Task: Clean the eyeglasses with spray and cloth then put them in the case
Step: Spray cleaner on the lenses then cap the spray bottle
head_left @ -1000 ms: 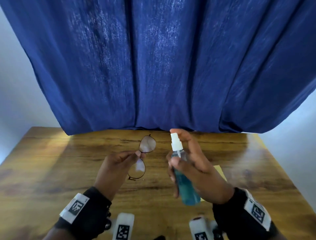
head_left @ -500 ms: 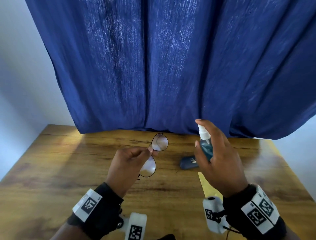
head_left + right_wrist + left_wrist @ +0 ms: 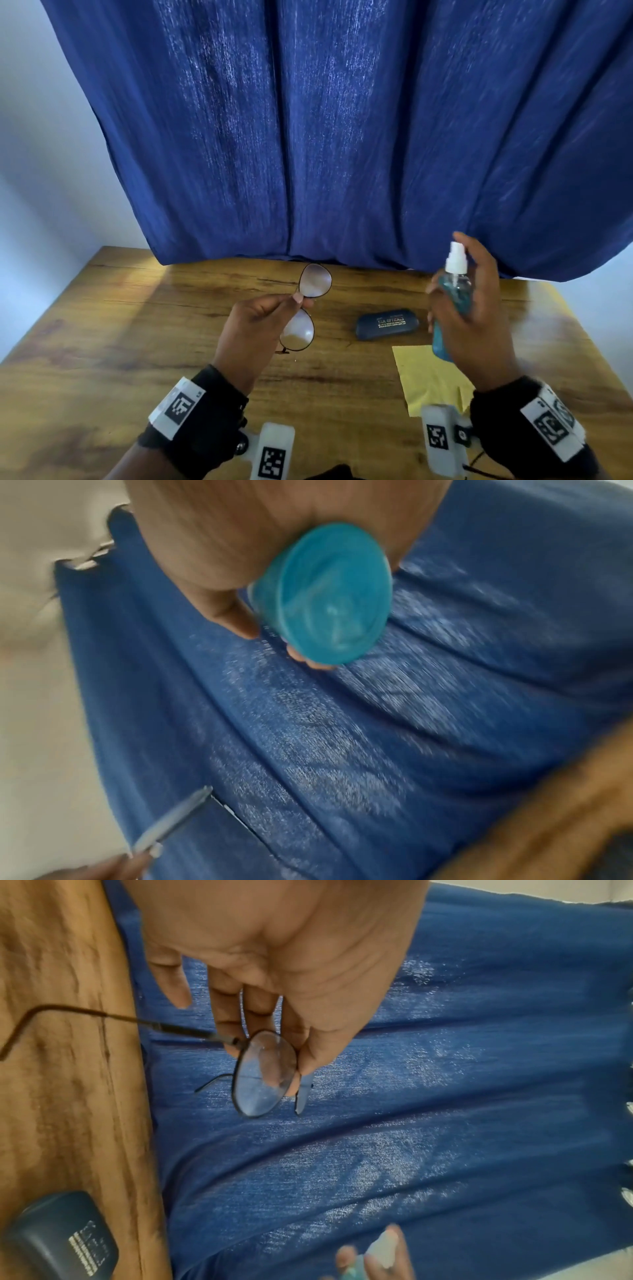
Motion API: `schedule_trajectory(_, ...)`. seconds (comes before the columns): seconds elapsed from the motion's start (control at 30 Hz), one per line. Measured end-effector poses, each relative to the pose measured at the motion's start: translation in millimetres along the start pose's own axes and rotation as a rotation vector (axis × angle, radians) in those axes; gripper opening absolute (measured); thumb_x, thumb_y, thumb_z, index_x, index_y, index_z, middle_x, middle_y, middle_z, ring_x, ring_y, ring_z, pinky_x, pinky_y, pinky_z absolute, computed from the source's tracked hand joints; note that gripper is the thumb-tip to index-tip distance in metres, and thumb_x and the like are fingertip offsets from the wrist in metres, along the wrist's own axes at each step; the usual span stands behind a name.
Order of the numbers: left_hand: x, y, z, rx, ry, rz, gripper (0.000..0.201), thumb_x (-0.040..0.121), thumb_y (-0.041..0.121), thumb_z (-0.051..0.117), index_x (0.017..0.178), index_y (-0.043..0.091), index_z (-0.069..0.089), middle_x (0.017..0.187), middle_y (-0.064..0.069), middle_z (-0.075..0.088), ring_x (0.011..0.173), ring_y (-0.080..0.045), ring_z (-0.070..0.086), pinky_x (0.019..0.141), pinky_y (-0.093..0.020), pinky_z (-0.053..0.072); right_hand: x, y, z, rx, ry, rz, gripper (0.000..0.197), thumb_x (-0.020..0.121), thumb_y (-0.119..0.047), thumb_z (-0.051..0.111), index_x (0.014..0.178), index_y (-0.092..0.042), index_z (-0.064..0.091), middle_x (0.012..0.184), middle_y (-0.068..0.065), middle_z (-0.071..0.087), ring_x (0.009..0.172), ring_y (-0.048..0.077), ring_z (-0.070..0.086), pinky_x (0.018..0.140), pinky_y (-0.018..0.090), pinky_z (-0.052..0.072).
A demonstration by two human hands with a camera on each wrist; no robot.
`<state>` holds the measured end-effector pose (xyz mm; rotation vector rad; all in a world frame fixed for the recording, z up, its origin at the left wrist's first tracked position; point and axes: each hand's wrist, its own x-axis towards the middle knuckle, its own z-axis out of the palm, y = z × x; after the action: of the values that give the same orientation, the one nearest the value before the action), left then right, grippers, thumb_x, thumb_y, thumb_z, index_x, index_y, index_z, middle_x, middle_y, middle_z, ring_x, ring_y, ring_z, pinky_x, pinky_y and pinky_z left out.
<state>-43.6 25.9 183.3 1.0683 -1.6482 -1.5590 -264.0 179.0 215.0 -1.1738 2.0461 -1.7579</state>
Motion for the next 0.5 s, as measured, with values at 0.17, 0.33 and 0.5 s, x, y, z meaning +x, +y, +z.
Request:
schedule_trajectory(0.17, 0, 6, 4, -0.071, -0.028, -0.139, 0.023, 0.101, 0.032, 0.063, 0.097, 0.024, 0.084, 0.101, 0.015, 0.081, 0.092, 0.012, 0.069, 0.084, -0.025, 0.045, -14, 21, -4, 0.574, -0.213, 0.626, 0.077, 0.086, -0.009, 0.065, 0.145, -0.054, 0.042, 0.11, 0.015, 0.067, 0.078, 0.029, 0.068, 0.069, 0.041, 0.059)
schedule_trajectory(0.33, 2, 5, 8, -0.099, 0.026, -0.177, 0.023, 0.101, 0.033, 0.062, 0.098, 0.026, 0.084, 0.093, 0.023, 0.079, 0.073, 0.024, 0.06, 0.085, -0.023, 0.039, -28, -7, 14, 0.214, -0.483, 0.337, 0.079, 0.088, -0.01, 0.073, 0.141, -0.06, 0.041, 0.102, 0.007, 0.066, 0.068, 0.025, 0.065, 0.06, 0.043, 0.059)
schedule_trajectory(0.5, 2, 11, 15, -0.205, 0.139, -0.143, 0.024, 0.103, 0.026, 0.06, 0.104, 0.014, 0.081, 0.061, 0.023, 0.068, 0.061, 0.019, 0.059, 0.075, -0.02, 0.039, -25, -36, 25, -0.287, -0.494, -0.331, 0.074, 0.096, -0.015, 0.063, 0.155, -0.043, 0.026, 0.116, -0.026, 0.052, 0.089, -0.008, 0.062, 0.071, 0.006, 0.047)
